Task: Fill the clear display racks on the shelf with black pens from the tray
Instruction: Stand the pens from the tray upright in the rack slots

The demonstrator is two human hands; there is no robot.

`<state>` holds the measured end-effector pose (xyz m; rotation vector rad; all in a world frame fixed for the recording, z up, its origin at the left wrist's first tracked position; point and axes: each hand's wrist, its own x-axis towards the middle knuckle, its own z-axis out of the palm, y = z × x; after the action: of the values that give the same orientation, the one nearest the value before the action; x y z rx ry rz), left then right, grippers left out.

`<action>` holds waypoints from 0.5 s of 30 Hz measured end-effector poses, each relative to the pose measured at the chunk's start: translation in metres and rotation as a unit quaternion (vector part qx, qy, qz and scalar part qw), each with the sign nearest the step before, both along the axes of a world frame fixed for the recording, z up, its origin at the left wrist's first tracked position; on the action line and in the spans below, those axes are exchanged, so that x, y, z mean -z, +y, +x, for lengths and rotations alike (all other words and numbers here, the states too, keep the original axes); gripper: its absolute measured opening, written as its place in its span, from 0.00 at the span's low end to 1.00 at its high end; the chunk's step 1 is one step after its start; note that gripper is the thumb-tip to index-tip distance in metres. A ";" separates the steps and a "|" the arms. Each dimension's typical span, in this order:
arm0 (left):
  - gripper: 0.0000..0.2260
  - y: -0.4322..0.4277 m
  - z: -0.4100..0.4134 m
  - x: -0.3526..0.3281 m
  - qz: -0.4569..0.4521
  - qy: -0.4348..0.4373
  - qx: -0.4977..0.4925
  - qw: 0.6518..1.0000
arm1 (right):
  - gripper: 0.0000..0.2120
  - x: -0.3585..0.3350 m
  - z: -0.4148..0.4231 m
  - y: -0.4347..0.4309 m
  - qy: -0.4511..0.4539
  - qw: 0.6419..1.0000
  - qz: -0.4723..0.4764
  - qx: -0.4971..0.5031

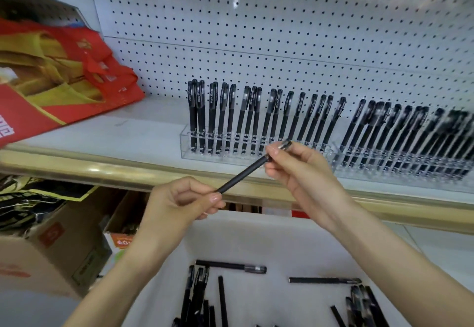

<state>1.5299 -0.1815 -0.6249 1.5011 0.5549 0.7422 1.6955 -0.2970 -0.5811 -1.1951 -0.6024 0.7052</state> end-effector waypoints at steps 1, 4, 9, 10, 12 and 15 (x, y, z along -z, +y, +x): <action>0.02 0.000 0.003 -0.002 0.000 0.004 0.002 1.000 | 0.08 -0.005 0.001 0.004 -0.011 1.000 0.005 0.005; 0.01 0.002 0.014 -0.012 0.003 -0.002 0.002 1.000 | 0.05 -0.030 0.001 0.018 -0.080 0.997 0.017 0.014; 0.02 0.008 0.032 -0.035 0.024 -0.020 0.021 0.999 | 0.08 -0.083 -0.006 0.047 -0.245 0.967 0.060 0.022; 0.03 0.010 0.035 -0.038 0.034 -0.023 0.021 0.999 | 0.11 -0.092 -0.006 0.052 -0.291 0.954 0.063 0.025; 0.06 0.019 0.040 -0.037 0.116 0.001 -0.015 0.993 | 0.13 -0.104 -0.004 0.061 -0.358 0.931 0.066 0.037; 0.21 0.029 0.037 -0.027 0.351 0.138 -0.115 0.919 | 0.11 -0.111 0.008 0.074 -0.382 0.916 0.074 0.101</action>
<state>1.5672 -0.1525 -0.5980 2.2604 0.7289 0.9798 1.7035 -0.2233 -0.4704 -1.3544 -1.1362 -0.0169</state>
